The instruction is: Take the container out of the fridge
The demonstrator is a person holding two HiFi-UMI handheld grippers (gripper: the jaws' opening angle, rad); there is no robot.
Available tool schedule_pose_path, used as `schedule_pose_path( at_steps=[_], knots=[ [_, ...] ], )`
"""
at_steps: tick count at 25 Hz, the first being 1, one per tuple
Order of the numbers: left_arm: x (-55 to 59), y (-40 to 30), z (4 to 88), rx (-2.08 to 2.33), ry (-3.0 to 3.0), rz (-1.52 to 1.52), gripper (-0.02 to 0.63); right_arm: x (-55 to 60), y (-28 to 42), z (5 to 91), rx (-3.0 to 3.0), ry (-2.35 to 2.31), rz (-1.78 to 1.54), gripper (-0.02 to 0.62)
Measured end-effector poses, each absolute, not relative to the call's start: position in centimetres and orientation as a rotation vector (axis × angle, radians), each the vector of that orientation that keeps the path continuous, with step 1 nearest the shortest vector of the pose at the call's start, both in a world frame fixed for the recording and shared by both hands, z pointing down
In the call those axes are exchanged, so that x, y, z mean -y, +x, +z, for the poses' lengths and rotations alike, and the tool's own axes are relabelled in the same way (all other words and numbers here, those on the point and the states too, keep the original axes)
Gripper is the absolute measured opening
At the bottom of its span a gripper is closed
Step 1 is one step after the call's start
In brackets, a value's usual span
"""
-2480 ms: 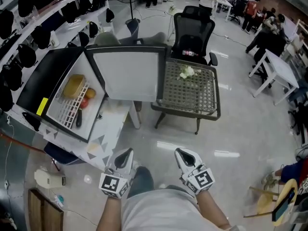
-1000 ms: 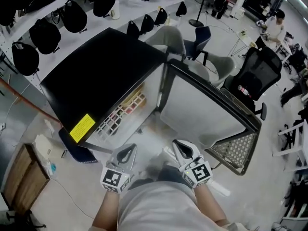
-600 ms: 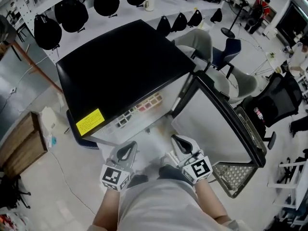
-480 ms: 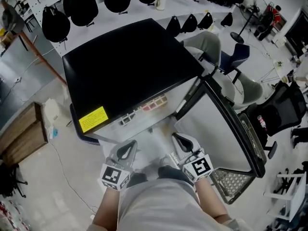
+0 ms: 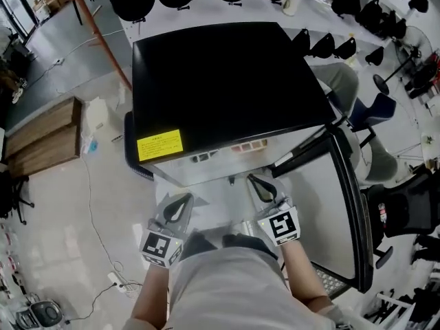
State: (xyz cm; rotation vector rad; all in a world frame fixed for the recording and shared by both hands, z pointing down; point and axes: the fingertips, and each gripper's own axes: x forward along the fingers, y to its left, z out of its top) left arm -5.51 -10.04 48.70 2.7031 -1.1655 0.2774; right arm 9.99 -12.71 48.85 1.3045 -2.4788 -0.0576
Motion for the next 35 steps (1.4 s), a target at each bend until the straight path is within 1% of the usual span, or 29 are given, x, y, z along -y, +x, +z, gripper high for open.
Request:
schedule_pose_path(
  at_steps=[11,17,18,21,24,28,31,35],
  knots=[
    [9.3,-8.8,48.4,1.379,2.584,0.3,0.009,17.7,9.0,50.8,2.255,1.129,-0.318,0.011],
    [8.9,-9.7,48.4,1.452,2.53,0.322,0.009,19.3,8.7,51.2,2.092,1.052,-0.562,0.015],
    [8.8,-9.8,48.5,1.457,2.524,0.325,0.009,19.6,8.6,51.3,2.069,1.037,-0.594,0.037],
    [8.6,-9.9,48.7,1.469,2.513,0.328,0.009,20.4,8.7,51.9,2.013,1.001,-0.65,0.043],
    [8.7,-10.0,48.6,1.48,2.508,0.331,0.009,21.4,8.7,52.3,1.974,0.969,-0.661,0.084],
    [8.6,-10.1,48.5,1.481,2.508,0.347,0.009,22.7,8.9,53.0,1.928,0.932,-0.668,0.121],
    [8.6,-10.5,48.5,1.506,2.493,0.346,0.009,23.7,8.9,53.9,1.905,0.877,-0.665,0.141],
    [8.6,-10.7,48.6,1.523,2.475,0.337,0.009,24.8,8.8,54.5,1.882,0.809,-0.661,0.143]
  ],
)
